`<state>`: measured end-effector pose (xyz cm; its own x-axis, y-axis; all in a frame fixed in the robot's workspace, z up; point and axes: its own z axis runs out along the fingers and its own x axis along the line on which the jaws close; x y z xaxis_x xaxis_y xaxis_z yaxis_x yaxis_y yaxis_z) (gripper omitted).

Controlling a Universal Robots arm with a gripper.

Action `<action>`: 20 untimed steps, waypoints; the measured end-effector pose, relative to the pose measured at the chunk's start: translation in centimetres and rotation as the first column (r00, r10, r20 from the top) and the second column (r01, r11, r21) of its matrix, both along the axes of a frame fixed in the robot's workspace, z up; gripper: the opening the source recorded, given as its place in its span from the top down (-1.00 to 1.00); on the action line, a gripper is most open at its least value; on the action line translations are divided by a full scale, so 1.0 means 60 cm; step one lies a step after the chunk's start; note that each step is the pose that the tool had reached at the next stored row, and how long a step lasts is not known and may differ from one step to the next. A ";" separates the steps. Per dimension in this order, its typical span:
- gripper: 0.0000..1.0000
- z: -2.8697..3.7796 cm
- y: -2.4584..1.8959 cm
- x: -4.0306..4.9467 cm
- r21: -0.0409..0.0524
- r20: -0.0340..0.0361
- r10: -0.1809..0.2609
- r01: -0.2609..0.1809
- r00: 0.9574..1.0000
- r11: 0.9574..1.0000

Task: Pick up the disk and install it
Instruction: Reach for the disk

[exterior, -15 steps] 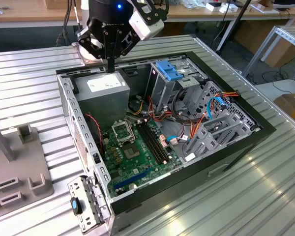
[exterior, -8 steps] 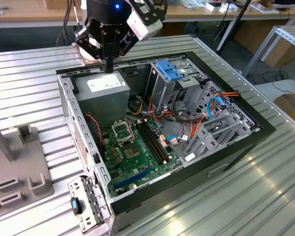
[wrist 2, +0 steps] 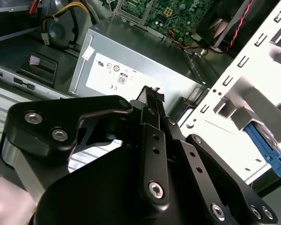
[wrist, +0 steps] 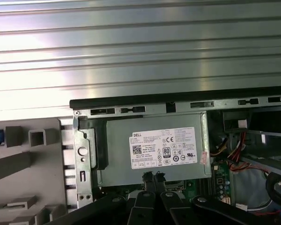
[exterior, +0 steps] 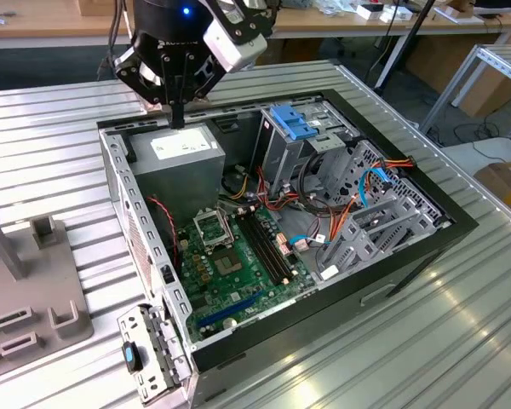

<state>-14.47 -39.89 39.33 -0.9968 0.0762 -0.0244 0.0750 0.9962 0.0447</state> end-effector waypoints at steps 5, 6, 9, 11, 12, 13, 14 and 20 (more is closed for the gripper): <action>0.79 0.000 0.0000 -0.011 0.000 0.000 0.000 0.000 1.000 1.000; 0.79 0.000 0.0000 -0.013 0.001 0.000 0.000 0.000 1.000 1.000; 0.79 0.000 0.0000 -0.019 0.001 0.000 0.000 0.000 1.000 1.000; 0.79 0.000 0.0000 -0.022 0.001 0.000 0.000 0.000 1.000 1.000; 0.79 0.000 0.0000 -0.026 0.001 0.000 0.000 0.000 1.000 1.000; 0.79 0.000 0.0000 -0.028 0.002 0.000 0.000 0.000 1.000 1.000; 0.79 0.000 0.0000 -0.031 0.002 0.000 0.000 0.000 1.000 1.000; 0.79 0.000 0.0000 -0.050 0.002 0.000 0.000 0.000 1.000 1.000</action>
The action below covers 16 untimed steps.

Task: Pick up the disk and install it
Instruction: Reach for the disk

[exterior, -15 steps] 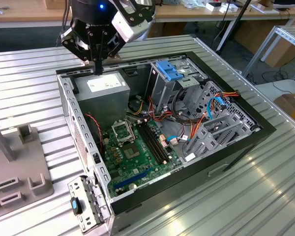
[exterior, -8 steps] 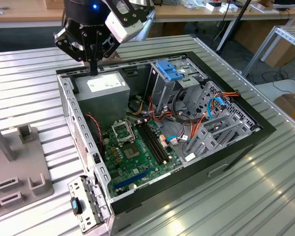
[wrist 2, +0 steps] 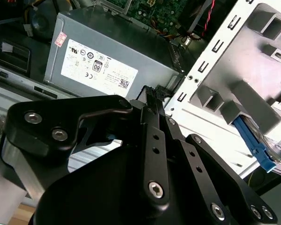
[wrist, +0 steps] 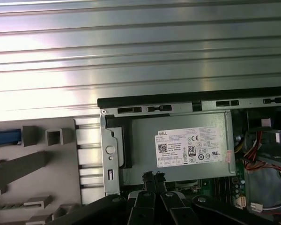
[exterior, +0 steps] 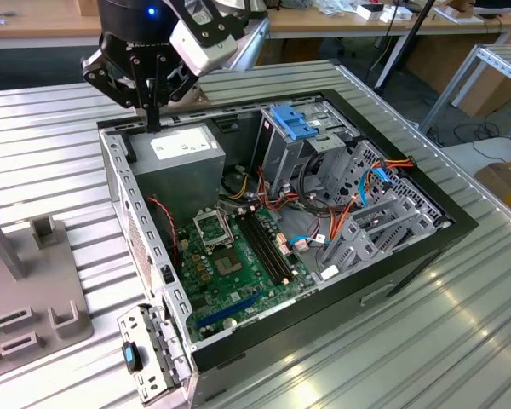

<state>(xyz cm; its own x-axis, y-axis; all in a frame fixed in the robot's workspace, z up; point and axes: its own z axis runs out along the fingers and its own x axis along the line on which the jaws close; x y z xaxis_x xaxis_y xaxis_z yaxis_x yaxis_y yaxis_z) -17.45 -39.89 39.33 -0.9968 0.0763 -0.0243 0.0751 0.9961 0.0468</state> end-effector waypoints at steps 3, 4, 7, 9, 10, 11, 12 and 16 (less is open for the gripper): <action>0.79 0.000 0.0000 -0.014 0.000 0.000 0.000 0.000 1.000 1.000; 0.79 0.000 0.0000 -0.021 0.001 0.000 0.000 0.000 1.000 1.000; 0.79 0.000 0.0000 -0.035 0.001 0.000 0.000 0.000 1.000 1.000; 0.79 0.000 0.0000 -0.039 0.001 0.000 0.000 0.000 1.000 1.000; 0.79 0.000 0.0000 -0.042 0.001 0.000 0.000 0.000 1.000 1.000; 0.79 0.000 0.0000 -0.044 0.001 0.000 0.000 0.000 1.000 1.000; 0.79 0.000 0.0000 -0.046 0.001 0.000 0.000 0.000 1.000 1.000; 0.79 0.000 0.0000 -0.053 0.002 0.000 0.000 0.000 1.000 1.000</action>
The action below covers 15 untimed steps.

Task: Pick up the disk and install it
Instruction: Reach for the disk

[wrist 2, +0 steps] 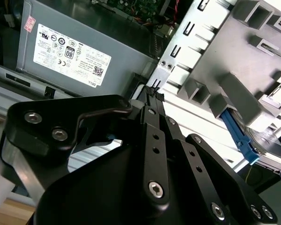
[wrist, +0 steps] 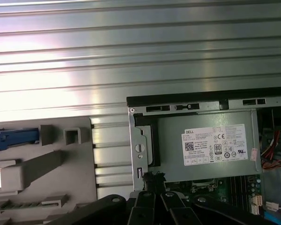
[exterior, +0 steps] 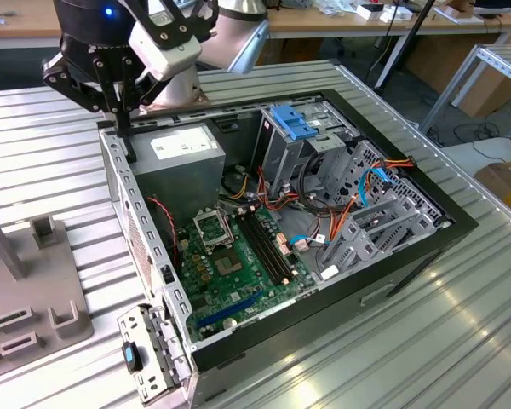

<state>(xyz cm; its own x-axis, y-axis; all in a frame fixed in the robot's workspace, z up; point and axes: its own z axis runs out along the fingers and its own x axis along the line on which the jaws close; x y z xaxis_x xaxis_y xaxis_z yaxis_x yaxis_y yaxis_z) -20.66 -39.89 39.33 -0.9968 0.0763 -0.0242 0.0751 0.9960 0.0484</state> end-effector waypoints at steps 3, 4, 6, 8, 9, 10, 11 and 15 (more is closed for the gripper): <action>0.79 0.000 0.0000 -0.010 0.000 0.000 0.000 0.000 1.000 1.000; 0.79 0.000 0.0000 -0.014 0.000 0.000 0.000 0.000 1.000 1.000; 0.79 0.000 0.0000 -0.019 0.000 0.000 0.000 0.000 1.000 1.000; 0.79 0.000 0.0000 -0.025 0.000 0.000 0.000 0.000 1.000 1.000; 0.79 0.000 0.0000 -0.027 0.000 0.000 0.000 0.000 1.000 1.000; 0.79 0.000 0.0000 -0.031 0.000 0.000 0.000 0.000 1.000 1.000; 0.79 0.000 0.0000 -0.033 0.000 0.000 0.000 0.000 1.000 1.000; 0.79 0.000 0.0000 -0.034 0.000 0.000 0.000 0.000 1.000 1.000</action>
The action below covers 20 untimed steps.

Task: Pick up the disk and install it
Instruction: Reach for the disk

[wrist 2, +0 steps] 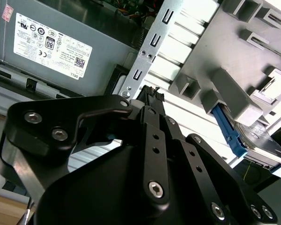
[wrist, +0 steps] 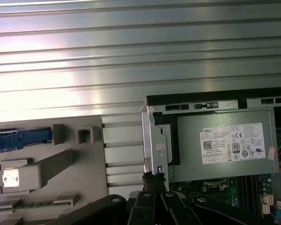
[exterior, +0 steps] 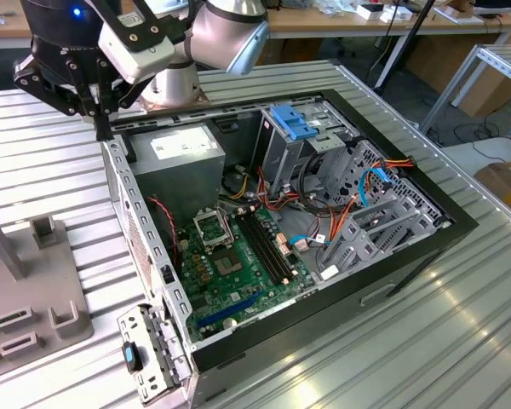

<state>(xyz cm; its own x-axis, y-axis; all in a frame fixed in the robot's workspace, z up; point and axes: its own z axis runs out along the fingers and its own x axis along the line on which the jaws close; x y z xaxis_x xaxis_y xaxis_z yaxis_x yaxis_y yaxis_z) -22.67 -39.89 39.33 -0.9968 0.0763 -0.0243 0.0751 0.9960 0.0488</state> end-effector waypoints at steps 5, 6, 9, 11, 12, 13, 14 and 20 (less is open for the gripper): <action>0.79 0.000 0.0000 -0.006 0.000 0.000 0.000 0.000 1.000 1.000; 0.79 0.000 0.0000 -0.011 0.000 0.000 0.000 0.000 1.000 1.000; 0.79 0.000 0.0000 -0.029 0.000 0.000 0.000 0.000 1.000 1.000; 0.79 0.000 0.0000 -0.036 0.000 0.000 0.000 0.000 1.000 1.000; 0.79 0.000 0.0000 -0.036 0.000 0.000 0.000 0.000 1.000 1.000; 0.79 0.000 0.0000 -0.036 0.000 0.000 0.000 0.000 1.000 1.000; 0.79 0.000 0.0000 -0.036 0.000 0.000 0.000 0.000 1.000 1.000; 0.79 0.000 0.0000 -0.041 0.000 0.000 0.000 0.000 1.000 1.000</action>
